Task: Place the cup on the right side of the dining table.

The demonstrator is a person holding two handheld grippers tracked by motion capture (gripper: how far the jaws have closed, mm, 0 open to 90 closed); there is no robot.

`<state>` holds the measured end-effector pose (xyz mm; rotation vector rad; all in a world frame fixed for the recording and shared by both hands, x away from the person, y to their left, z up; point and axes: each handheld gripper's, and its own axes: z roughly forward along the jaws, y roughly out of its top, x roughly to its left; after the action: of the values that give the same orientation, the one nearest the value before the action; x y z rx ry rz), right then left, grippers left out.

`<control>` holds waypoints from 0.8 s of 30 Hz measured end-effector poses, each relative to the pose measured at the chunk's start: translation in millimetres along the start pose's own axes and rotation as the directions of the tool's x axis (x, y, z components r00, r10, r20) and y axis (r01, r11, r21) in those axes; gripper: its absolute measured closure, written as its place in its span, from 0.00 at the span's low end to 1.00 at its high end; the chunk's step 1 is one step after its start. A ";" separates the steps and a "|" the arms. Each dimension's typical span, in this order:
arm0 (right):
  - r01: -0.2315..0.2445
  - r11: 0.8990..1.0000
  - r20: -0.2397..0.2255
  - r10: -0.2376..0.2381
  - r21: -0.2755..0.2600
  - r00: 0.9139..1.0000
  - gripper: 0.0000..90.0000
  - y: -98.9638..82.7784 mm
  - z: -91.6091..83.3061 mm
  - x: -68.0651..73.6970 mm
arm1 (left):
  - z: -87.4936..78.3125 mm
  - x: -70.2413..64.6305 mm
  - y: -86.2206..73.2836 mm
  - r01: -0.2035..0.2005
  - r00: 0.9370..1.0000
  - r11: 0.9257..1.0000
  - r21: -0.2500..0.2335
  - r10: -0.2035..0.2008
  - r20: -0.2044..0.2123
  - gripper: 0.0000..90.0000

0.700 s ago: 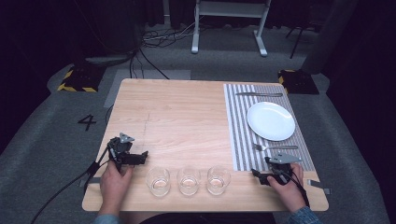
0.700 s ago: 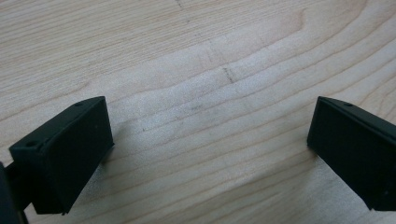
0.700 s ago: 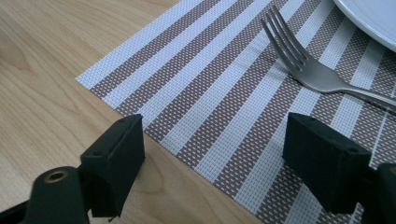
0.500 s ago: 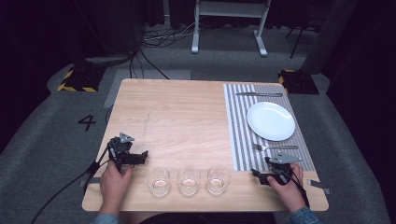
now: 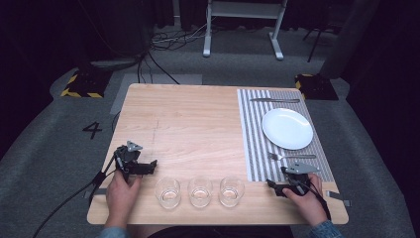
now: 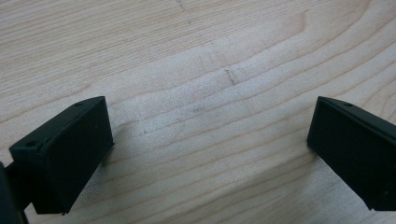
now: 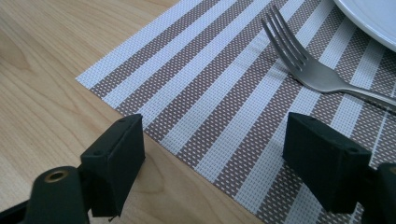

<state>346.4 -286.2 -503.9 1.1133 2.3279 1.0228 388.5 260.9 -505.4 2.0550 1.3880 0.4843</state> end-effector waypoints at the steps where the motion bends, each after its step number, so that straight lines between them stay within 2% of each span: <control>1: 0.000 1.000 0.000 0.000 0.000 1.000 0.23 0.0 0.0 0.0 | 0.0 0.0 0.0 0.000 1.000 1.000 0.000 0.000 0.000 0.00; 7: -0.018 1.000 0.021 0.018 0.000 1.000 0.23 0.4 0.0 2.7 | 0.1 -0.1 0.0 0.002 1.000 1.000 -0.001 -0.002 0.000 0.00; 9: -0.012 1.000 0.008 0.012 0.014 1.000 0.27 3.1 -1.1 5.5 | 0.0 0.1 0.1 0.000 1.000 1.000 0.000 0.000 0.000 0.00; 15: 0.011 1.000 -0.015 -0.011 0.006 1.000 0.27 13.9 -9.7 13.0 | 0.0 0.3 0.2 -0.001 1.000 1.000 0.001 0.001 -0.001 0.00; 24: 0.034 0.999 -0.050 -0.035 -0.008 0.998 0.27 35.3 -31.4 26.2 | 0.1 0.5 0.4 -0.002 1.000 1.000 0.001 0.002 -0.001 0.00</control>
<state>330.0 -264.9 -457.0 1.0525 2.3722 1.0572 389.0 261.2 -505.2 2.0573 1.3875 0.4859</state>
